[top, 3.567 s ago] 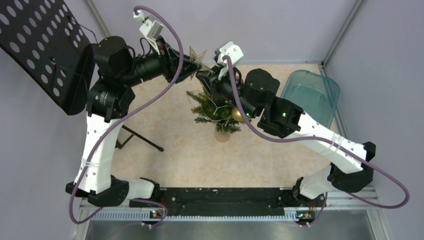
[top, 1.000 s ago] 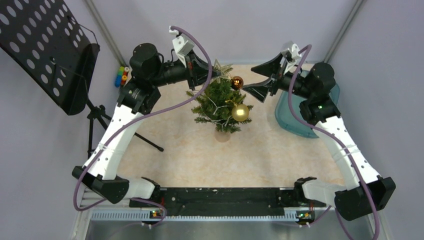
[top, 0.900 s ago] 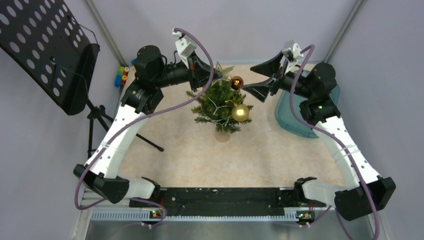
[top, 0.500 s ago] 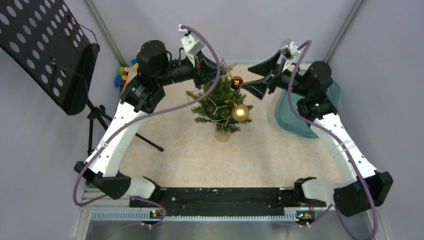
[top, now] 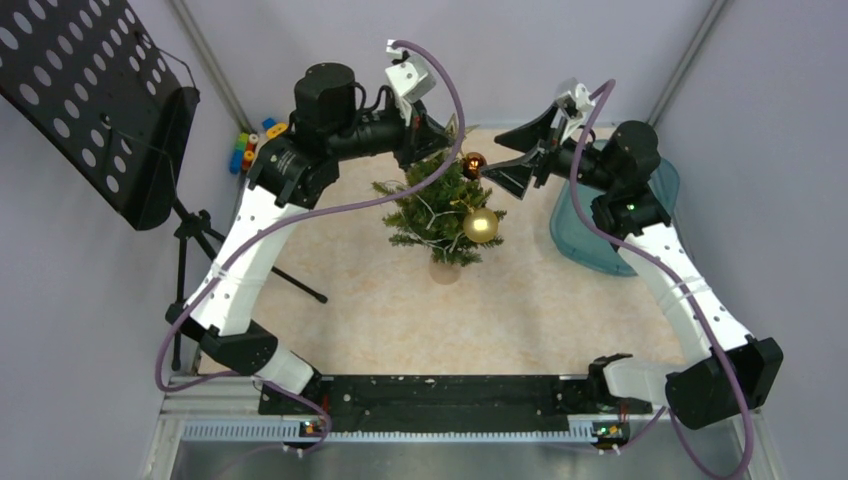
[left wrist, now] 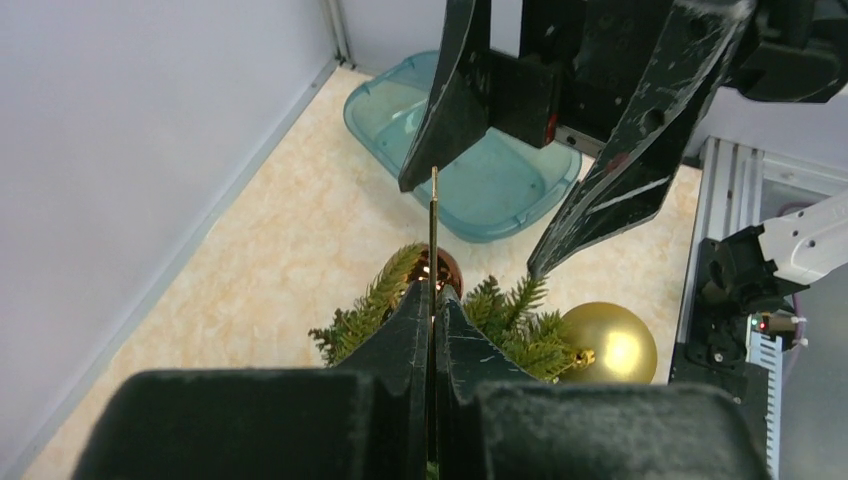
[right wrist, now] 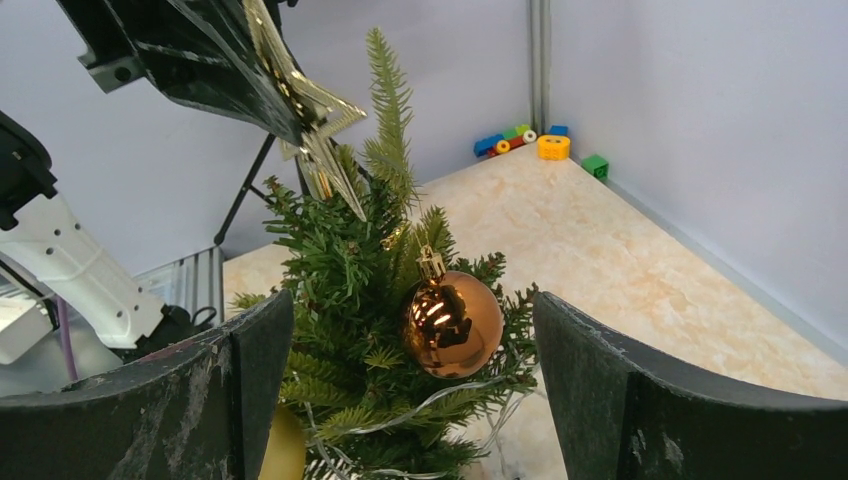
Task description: Decorate the small christmas tree
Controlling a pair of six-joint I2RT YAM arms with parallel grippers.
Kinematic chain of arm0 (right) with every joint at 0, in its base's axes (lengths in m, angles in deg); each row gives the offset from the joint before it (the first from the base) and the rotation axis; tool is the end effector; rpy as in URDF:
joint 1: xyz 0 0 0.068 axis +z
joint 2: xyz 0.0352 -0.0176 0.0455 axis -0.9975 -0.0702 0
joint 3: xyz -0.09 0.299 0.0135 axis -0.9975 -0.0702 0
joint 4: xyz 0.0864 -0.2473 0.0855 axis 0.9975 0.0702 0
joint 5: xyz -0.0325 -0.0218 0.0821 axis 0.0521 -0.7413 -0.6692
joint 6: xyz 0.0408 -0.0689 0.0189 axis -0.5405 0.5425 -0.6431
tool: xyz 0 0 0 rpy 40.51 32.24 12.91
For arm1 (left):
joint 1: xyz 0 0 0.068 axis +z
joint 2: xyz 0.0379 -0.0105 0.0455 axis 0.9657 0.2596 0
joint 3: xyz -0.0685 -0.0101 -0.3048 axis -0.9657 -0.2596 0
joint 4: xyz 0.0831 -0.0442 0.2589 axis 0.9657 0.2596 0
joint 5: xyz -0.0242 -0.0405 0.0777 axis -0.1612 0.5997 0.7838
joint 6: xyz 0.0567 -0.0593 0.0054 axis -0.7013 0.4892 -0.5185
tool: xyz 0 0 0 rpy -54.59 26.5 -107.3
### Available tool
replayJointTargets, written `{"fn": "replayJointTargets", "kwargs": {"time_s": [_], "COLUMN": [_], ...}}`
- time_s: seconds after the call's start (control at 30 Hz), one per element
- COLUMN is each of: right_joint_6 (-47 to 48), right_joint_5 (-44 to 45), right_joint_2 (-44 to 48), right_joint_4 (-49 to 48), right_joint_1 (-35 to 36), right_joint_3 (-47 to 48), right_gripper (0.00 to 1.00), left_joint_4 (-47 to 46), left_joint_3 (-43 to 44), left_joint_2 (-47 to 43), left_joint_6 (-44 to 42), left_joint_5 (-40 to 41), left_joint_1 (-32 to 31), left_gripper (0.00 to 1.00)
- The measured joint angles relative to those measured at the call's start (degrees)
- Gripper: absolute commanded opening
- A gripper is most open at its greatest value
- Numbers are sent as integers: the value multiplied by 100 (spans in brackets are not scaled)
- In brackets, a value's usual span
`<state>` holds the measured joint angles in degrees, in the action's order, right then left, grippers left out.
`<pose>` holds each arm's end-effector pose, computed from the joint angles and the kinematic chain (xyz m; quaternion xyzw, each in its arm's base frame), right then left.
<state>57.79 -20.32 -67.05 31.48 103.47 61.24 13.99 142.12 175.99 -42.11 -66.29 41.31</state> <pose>0.2614 0.1402 0.4809 -0.3295 0.5764 0.4667 0.5843 0.2586 -0.2189 0.5753 0.4265 0.6223 -0.3526 0.5537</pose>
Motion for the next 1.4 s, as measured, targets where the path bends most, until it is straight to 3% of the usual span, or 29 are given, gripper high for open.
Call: {"fn": "replayJointTargets", "kwargs": {"time_s": [0.43, 1.4], "right_joint_6": [55, 103], "right_joint_5": [37, 81], "right_joint_2": [-4, -4], "right_joint_4": [142, 256], "right_joint_1": [0, 2], "right_joint_3": [79, 107], "right_gripper": [87, 87], "left_joint_4": [483, 590], "left_joint_3": [146, 254], "left_joint_2": [70, 92], "left_joint_6": [-74, -208], "left_joint_5": [79, 66], "left_joint_1": [-20, -129], "left_gripper": [0, 0]}}
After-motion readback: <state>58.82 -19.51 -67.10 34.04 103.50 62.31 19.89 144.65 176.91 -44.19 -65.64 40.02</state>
